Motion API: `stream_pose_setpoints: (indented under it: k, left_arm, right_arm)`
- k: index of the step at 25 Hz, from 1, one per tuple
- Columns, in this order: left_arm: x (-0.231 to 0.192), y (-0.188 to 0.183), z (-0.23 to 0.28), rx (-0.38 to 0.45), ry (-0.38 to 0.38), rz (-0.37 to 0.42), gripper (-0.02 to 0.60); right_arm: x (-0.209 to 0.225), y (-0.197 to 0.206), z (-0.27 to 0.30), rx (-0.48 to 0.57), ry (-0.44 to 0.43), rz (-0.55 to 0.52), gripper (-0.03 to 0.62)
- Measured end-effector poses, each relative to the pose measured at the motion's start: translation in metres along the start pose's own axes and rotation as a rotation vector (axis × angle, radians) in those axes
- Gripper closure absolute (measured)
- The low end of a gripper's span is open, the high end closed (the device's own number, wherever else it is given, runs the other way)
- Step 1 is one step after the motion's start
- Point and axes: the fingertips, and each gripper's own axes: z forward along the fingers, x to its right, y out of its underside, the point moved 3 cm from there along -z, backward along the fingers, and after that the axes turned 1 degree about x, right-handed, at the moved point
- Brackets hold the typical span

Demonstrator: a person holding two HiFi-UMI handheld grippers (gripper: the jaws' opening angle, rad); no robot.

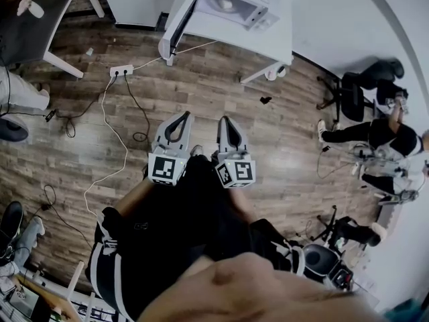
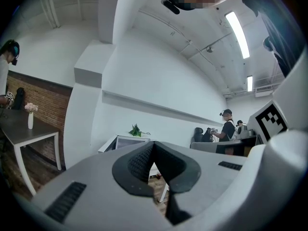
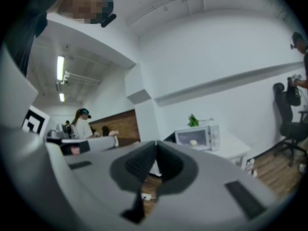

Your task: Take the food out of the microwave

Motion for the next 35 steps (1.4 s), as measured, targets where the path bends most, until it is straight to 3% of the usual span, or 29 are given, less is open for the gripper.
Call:
stream_pose_setpoints:
  k: [8,18,28,35]
  left_arm:
    - [-0.021,-0.001,-0.002,0.013,0.043,-0.017,0.551]
    - [-0.029,0.005,0.015,-0.002,0.054,-0.032,0.551]
    - [-0.036,0.004,0.081,-0.018,0.044,-0.028,0.551]
    - [-0.04,0.002,0.164,-0.027,0.046,-0.017,0.551]
  right_arm:
    - [-0.022,0.016,0.013,0.002,0.036,0.001,0.562]
    - [-0.013,0.027,0.033,-0.014,0.042,0.017,0.562]
    - [0.035,0.017,0.085,-0.012,0.038,0.03,0.562]
    - [0.092,0.004,0.137,-0.022,0.038,0.024,0.562]
